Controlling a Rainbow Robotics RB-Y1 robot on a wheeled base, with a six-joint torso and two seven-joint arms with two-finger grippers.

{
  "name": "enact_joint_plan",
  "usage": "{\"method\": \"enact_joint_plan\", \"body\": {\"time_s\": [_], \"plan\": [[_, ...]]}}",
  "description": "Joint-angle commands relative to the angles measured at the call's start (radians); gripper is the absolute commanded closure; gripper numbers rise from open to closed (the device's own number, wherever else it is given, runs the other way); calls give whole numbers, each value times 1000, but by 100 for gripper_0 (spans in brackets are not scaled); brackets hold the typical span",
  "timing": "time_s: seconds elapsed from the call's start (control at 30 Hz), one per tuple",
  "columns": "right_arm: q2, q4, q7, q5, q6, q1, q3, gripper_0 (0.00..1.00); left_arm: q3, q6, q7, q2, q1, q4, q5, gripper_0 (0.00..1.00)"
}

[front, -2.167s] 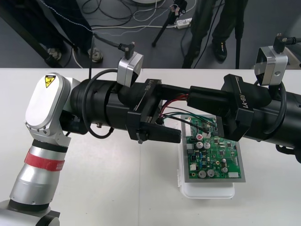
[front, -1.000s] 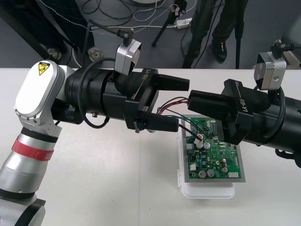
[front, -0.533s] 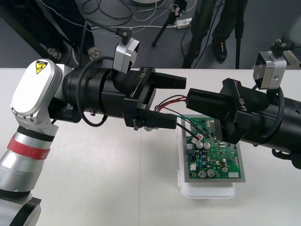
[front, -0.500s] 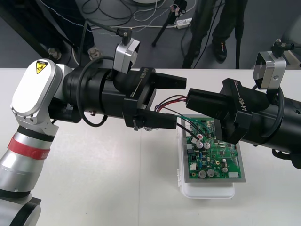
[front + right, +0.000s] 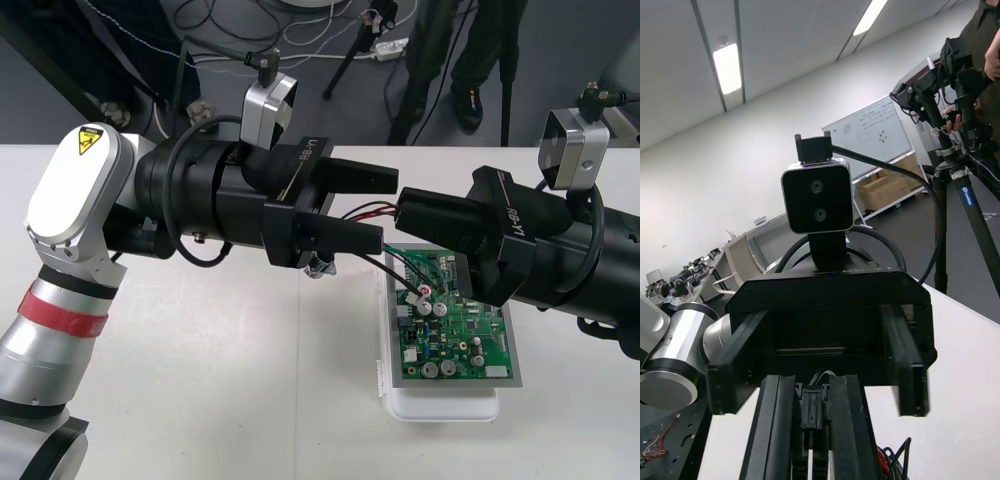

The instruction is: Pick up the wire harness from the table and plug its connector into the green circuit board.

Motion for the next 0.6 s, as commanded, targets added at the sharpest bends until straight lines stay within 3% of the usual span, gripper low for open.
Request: {"method": "enact_joint_plan", "body": {"time_s": [0.03,0.4,0.6], "plan": [[18,-38,8,4,9,12,10,100,-26,55,0,24,-51,-12,22,42],[20,-39,14,4,9,15,10,100,-34,63,0,24,-54,-12,28,49],[20,-42,17,4,9,20,10,100,-34,63,0,24,-54,-11,25,59]]}}
